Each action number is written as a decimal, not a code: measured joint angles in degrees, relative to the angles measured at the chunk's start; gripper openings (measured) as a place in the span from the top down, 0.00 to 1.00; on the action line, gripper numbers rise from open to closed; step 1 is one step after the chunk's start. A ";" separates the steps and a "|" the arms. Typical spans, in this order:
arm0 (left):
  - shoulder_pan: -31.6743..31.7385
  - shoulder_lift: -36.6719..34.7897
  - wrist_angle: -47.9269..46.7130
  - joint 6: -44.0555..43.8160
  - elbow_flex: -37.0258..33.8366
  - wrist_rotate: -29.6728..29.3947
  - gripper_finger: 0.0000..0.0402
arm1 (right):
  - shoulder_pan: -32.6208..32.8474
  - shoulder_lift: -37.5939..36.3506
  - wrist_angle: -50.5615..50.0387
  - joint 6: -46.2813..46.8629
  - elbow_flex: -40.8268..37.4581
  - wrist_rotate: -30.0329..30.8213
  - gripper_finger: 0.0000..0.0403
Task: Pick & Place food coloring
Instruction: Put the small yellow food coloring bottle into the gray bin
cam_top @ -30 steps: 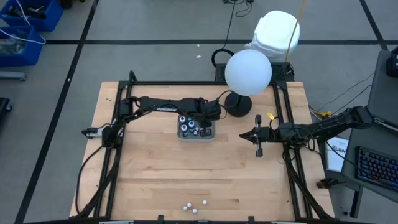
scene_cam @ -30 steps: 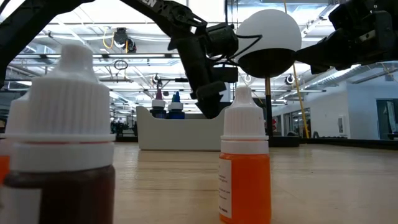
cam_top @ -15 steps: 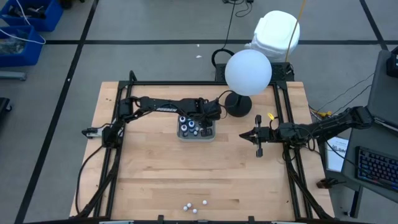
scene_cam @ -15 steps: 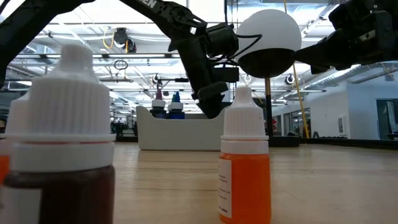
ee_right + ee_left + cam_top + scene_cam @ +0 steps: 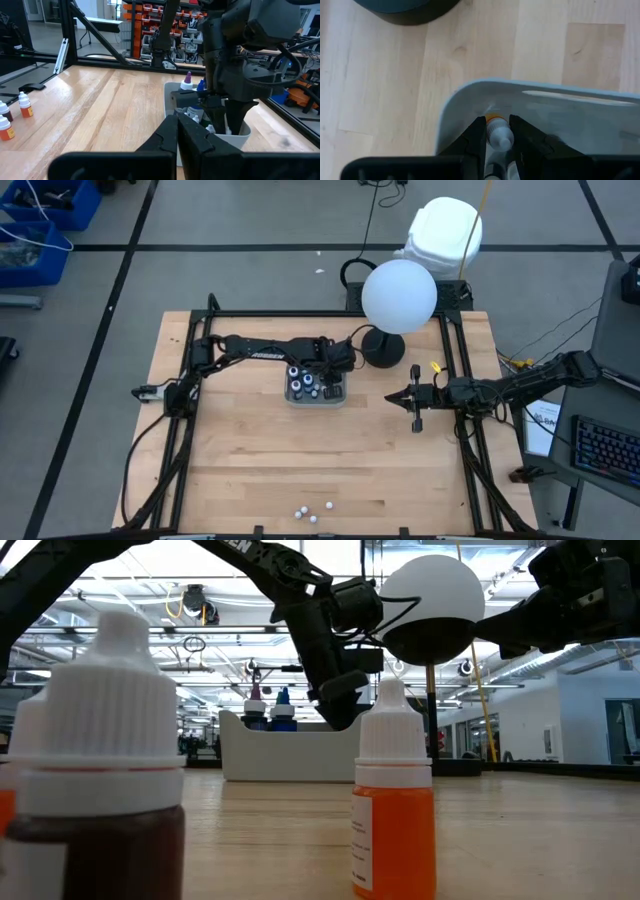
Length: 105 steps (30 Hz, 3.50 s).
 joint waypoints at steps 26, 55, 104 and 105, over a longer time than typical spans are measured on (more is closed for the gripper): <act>0.20 0.00 0.58 -2.83 0.00 -0.27 0.63 | -0.02 0.00 0.00 0.17 0.00 -0.02 1.00; -7.78 -13.20 -41.43 -6.70 21.58 -12.90 0.84 | 0.00 -0.02 -0.03 0.17 0.02 -0.02 1.00; -12.76 -94.71 53.06 -3.78 -94.40 -1.95 0.98 | -0.04 0.00 3.93 -9.68 0.02 -4.59 1.00; -12.76 -94.73 52.81 -3.78 -94.42 -2.21 0.97 | -0.04 0.03 3.49 -8.52 0.02 -4.66 1.00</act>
